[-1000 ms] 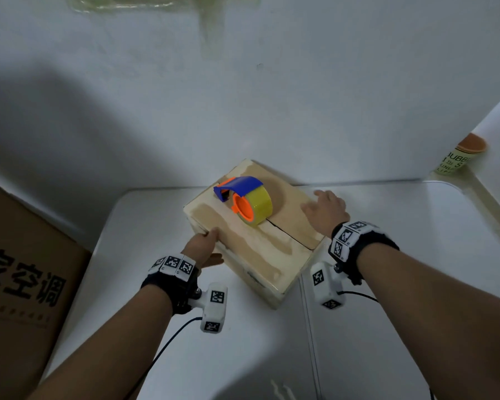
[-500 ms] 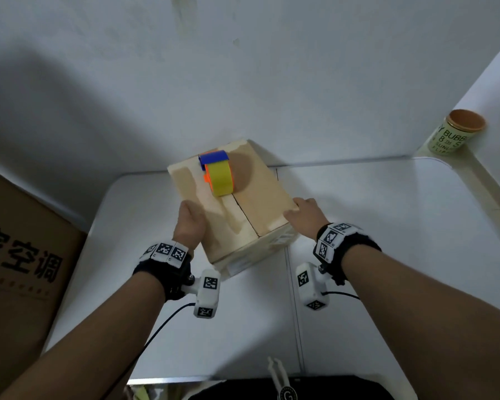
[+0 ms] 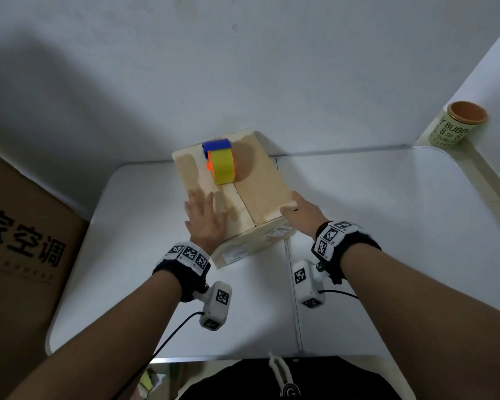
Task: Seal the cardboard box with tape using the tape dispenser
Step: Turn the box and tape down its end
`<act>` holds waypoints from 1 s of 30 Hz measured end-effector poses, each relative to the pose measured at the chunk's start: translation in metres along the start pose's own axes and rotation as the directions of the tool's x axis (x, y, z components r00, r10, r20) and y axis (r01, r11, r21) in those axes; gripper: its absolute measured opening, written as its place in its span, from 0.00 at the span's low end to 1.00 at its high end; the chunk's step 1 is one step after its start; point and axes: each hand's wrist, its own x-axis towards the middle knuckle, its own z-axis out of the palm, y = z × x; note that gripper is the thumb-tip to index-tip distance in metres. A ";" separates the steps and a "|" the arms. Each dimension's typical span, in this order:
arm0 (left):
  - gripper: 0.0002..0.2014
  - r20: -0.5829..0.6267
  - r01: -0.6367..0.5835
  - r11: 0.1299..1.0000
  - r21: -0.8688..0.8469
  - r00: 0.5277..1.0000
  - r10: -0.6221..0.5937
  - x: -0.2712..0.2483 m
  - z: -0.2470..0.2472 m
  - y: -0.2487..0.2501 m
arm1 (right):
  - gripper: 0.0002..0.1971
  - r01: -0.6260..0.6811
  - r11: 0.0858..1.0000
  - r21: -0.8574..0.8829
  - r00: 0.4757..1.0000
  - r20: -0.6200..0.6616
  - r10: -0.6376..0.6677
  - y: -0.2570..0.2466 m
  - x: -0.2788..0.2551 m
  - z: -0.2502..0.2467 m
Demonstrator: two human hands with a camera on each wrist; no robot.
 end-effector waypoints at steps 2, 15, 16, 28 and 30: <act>0.30 0.106 -0.174 0.964 0.202 0.982 0.155 -0.006 0.000 0.000 | 0.34 -0.004 1.000 0.007 1.000 -0.003 0.004 -0.001 -0.003 0.001; 0.31 0.545 -0.724 0.446 0.525 0.689 0.477 0.002 -0.009 -0.026 | 0.34 0.020 0.998 -0.067 1.000 0.005 -0.020 0.000 -0.021 0.009; 0.32 0.564 -0.741 0.429 0.516 0.671 0.482 0.005 -0.011 -0.026 | 0.33 0.017 0.996 -0.089 1.000 -0.002 -0.018 -0.003 -0.021 0.007; 0.35 0.589 -0.777 0.407 0.480 0.629 0.507 0.030 -0.018 -0.024 | 0.18 0.207 0.978 0.017 0.964 -0.175 -0.201 -0.085 0.024 -0.007; 0.34 0.592 -0.777 0.408 0.481 0.630 0.503 0.033 -0.019 -0.024 | 0.16 0.199 0.974 0.106 0.968 -0.179 -0.178 -0.103 0.036 -0.007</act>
